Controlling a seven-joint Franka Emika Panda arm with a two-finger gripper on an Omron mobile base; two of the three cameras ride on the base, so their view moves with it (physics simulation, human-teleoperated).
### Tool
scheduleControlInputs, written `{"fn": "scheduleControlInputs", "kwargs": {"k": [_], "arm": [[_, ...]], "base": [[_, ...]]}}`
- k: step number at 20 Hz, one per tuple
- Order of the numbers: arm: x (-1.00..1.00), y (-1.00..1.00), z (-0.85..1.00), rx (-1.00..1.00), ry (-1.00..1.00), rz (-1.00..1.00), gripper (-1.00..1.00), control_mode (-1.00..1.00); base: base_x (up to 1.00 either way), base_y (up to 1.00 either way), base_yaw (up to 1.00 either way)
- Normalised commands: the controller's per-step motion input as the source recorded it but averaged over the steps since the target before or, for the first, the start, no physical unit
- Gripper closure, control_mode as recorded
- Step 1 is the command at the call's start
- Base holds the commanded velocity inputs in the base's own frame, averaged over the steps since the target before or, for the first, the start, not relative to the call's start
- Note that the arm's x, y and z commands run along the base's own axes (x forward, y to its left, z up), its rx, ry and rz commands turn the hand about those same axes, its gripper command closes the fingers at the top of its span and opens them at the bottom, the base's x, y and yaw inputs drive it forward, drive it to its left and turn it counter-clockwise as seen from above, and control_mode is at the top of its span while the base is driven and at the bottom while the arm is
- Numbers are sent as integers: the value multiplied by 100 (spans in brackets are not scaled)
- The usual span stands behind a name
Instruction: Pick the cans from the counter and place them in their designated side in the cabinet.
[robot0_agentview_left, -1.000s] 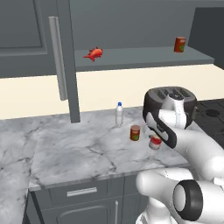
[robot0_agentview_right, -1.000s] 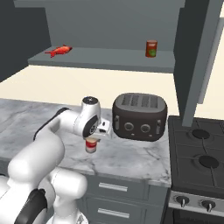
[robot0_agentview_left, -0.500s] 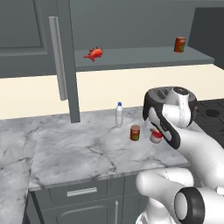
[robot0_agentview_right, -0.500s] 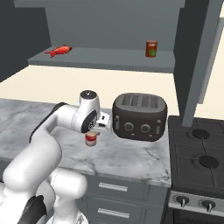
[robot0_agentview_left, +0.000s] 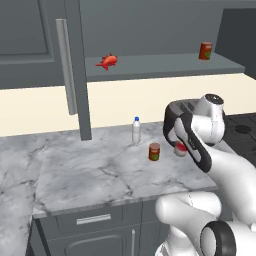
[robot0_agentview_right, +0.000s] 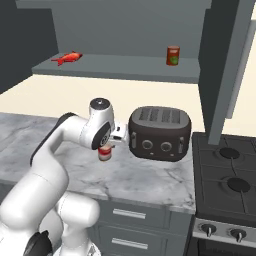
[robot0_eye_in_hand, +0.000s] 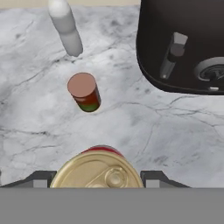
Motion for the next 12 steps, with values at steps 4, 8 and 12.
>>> {"fn": "scheduleControlInputs", "kwargs": {"k": [4, 8, 12], "arm": [[-11, -6, 34, 0, -8, 1, 100, -100], [-12, -4, 34, 0, -6, 1, 100, -100], [-12, 0, 32, 0, -7, 1, 100, -100]], "base": [[0, 0, 0], [0, 0, 0], [0, 0, 0]]}}
